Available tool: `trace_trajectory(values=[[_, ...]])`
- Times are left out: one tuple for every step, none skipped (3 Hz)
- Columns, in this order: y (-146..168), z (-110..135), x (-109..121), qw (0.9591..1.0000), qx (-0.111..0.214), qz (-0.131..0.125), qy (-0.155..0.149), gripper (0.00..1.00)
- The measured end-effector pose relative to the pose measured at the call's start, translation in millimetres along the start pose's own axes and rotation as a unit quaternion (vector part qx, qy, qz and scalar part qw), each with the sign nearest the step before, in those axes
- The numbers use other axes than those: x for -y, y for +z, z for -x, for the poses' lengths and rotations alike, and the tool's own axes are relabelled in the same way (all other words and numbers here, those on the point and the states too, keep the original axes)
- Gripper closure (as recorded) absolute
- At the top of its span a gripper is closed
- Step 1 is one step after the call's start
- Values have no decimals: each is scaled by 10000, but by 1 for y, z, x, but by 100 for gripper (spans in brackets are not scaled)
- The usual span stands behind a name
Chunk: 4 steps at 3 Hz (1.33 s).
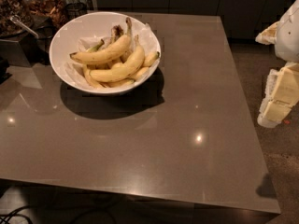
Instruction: Pick banana from white bowl
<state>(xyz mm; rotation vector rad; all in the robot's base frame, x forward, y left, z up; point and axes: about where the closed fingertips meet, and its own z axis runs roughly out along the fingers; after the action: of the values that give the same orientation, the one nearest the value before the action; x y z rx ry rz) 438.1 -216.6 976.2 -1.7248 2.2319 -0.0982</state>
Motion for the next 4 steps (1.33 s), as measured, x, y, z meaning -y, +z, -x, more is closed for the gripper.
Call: trace_trajectory(values=[[-2, 2, 0, 10000, 15, -22, -20, 0], [-10, 28, 1, 9996, -11, -79, -262, 0], [-14, 62, 4, 9983, -105, -77, -568, 0], [-6, 107, -2, 9922, -70, 59, -1245, 0]])
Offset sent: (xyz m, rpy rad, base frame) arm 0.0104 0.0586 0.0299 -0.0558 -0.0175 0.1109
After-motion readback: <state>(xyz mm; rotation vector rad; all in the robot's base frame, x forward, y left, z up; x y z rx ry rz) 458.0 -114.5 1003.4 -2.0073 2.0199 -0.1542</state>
